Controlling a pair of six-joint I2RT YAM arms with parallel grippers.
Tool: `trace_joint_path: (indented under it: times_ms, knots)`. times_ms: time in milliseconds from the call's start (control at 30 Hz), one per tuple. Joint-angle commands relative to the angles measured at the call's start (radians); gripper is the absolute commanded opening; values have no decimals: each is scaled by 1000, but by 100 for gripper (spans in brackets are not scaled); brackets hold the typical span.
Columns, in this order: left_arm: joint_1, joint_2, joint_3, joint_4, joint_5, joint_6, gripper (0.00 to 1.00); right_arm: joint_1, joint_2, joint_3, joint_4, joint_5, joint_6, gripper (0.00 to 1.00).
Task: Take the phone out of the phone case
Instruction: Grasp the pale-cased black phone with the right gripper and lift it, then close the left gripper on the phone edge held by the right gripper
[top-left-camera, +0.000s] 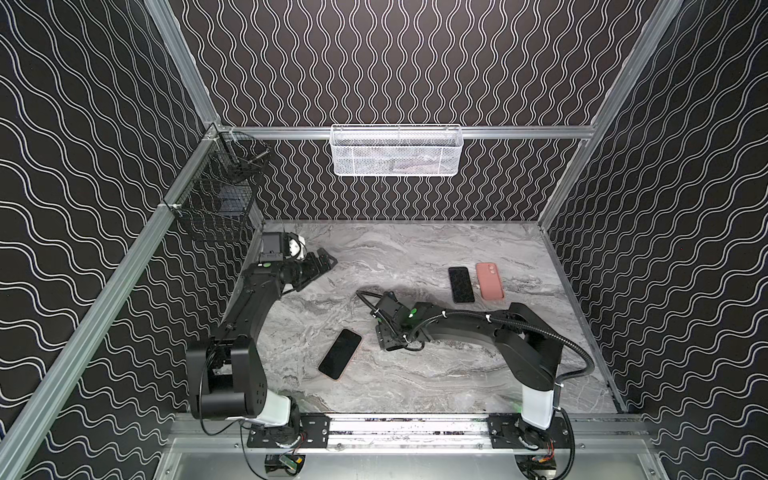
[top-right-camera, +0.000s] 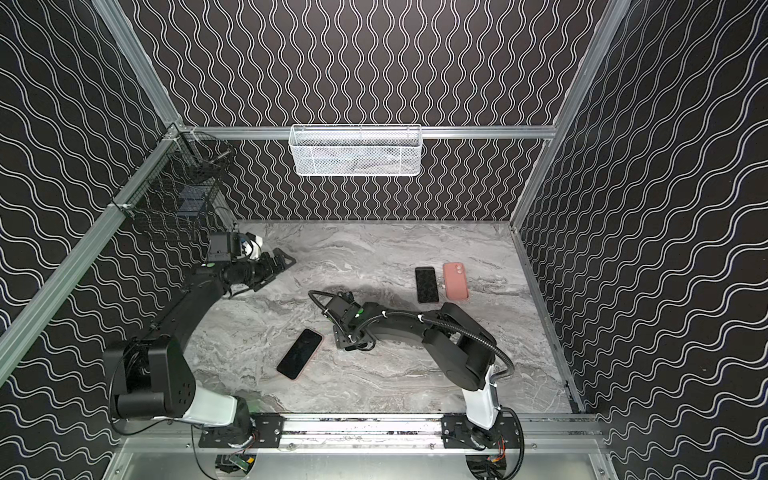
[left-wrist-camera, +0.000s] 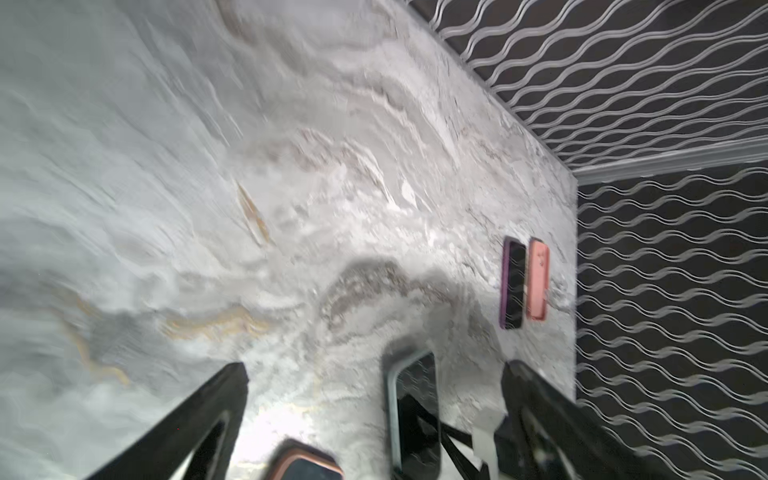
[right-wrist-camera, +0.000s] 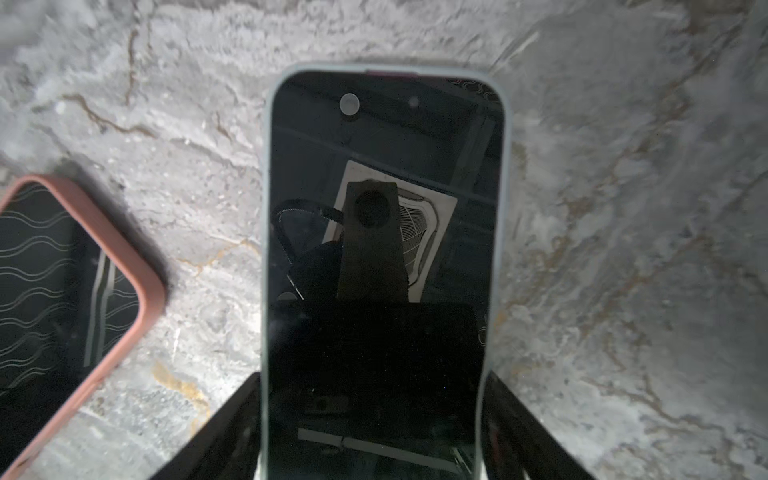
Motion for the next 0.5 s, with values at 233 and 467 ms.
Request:
trace_joint_path:
  times_ms: [233,467]
  knots:
    - [-216,-9,-192,275,109,-192,99,-66,-107,-36,74,-81,-33,74]
    - [-310,50,-262,466,152,-301,92,-95,-195,-35,77,-131,-56,74]
